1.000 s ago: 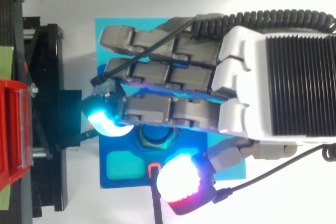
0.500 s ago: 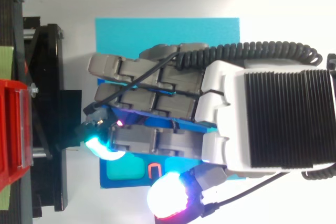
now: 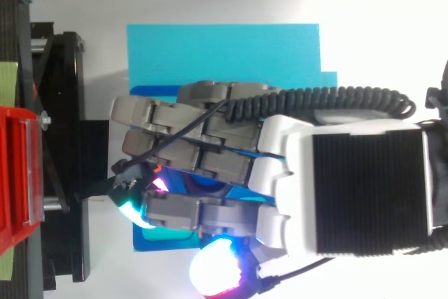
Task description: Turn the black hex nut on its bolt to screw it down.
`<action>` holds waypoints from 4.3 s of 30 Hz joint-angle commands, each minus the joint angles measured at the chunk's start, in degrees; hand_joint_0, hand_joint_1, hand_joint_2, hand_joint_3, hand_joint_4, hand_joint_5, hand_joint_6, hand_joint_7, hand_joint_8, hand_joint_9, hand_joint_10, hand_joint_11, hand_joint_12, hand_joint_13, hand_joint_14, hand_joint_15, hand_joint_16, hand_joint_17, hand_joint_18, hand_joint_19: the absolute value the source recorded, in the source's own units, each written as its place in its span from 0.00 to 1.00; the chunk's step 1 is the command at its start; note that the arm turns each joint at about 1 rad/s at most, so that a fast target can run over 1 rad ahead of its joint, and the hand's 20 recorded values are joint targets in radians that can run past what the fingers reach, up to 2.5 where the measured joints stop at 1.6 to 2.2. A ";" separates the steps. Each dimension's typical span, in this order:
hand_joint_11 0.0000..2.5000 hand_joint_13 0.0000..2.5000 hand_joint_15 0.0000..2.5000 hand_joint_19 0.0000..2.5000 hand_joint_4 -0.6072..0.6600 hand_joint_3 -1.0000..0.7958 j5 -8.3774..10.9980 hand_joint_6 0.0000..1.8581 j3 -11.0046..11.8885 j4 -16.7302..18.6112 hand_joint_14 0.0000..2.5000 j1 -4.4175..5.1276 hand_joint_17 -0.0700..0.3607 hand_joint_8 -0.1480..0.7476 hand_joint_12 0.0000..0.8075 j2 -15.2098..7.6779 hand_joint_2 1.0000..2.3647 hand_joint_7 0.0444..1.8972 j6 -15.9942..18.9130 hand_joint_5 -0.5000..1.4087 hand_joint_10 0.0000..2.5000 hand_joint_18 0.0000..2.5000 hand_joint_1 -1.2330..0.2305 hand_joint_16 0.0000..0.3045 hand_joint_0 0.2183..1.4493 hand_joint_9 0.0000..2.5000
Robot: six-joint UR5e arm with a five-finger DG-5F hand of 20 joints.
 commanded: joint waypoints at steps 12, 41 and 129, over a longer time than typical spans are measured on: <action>0.00 0.14 0.00 0.22 0.62 0.28 -0.79 0.27 0.01 2.71 0.00 0.15 0.40 0.41 0.37 -2.77 0.00 0.61 -0.16 0.22 0.00 0.19 0.54 0.15 0.26 0.25; 0.00 0.14 0.00 0.23 0.63 0.28 -5.45 0.27 0.01 4.12 0.00 -1.25 0.40 0.40 0.38 -3.38 0.00 0.65 -3.41 0.24 0.00 0.19 0.64 0.15 0.25 0.27; 0.00 0.15 0.00 0.23 0.64 0.28 -17.93 0.27 1.59 7.37 0.00 -9.34 0.41 0.43 0.39 -5.14 0.00 0.75 -3.24 0.23 0.00 0.19 0.75 0.16 0.23 0.27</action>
